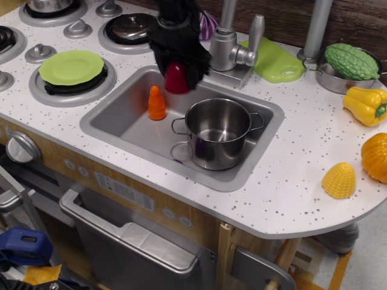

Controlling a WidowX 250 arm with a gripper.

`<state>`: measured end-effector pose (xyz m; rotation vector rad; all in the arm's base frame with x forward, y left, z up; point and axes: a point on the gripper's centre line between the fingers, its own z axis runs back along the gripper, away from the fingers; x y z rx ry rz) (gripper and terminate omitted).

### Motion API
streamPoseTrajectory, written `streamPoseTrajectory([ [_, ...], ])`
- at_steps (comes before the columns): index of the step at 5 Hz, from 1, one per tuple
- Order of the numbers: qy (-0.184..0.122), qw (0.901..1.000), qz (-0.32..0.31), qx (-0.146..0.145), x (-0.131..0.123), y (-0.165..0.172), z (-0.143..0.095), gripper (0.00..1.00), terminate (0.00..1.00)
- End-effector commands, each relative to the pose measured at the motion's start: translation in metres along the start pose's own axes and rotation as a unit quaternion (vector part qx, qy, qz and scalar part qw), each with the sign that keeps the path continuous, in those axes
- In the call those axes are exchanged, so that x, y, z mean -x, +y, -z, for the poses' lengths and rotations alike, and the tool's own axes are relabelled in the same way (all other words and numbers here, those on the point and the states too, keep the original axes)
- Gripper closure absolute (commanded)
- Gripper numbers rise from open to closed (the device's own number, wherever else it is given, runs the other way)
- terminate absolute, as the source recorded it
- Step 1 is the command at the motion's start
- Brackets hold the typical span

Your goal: Put sweet potato in pot which is in sink

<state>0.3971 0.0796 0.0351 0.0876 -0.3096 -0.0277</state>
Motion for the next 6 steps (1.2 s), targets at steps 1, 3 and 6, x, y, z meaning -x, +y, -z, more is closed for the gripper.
streamPoseTrajectory([
  [1,-0.058,0.9971,-0.049,-0.009,-0.014,-0.035,-0.022,1.00,0.00],
  [3,-0.085,0.9935,-0.074,-0.012,-0.012,-0.055,-0.014,0.00,0.00],
  [6,-0.085,0.9935,-0.074,-0.012,-0.012,-0.055,-0.014,0.00,0.00],
])
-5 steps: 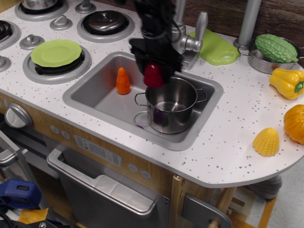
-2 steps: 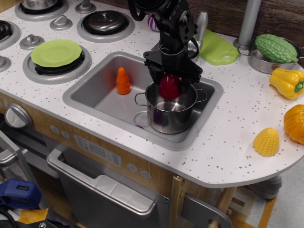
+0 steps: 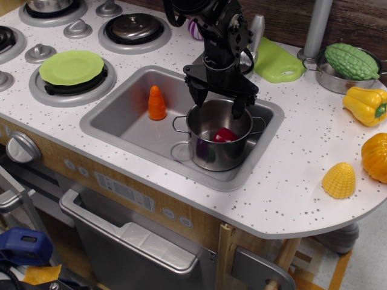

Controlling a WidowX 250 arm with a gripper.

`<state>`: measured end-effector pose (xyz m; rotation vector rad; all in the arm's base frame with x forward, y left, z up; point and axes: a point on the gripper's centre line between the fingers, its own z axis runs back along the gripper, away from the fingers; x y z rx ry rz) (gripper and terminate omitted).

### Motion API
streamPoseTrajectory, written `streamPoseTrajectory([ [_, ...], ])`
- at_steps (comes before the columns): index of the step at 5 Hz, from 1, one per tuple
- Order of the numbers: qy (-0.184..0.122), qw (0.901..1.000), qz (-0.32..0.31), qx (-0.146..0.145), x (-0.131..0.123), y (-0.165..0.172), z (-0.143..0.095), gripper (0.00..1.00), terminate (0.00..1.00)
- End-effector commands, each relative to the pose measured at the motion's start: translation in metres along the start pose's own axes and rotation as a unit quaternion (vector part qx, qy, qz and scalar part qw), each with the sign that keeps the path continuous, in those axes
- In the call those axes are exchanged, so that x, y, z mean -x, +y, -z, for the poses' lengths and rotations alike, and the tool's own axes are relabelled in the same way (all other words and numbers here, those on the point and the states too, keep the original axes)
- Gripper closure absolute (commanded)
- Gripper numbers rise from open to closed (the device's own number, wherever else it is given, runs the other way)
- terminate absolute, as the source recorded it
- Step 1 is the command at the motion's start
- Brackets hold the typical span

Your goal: Put sweet potato in pot which is in sink

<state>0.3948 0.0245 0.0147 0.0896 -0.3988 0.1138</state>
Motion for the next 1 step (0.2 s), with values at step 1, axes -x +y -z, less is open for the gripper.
streamPoseTrajectory([
  [1,-0.044,0.9990,-0.004,0.003,-0.0207,0.0000,-0.0268,0.00,1.00],
])
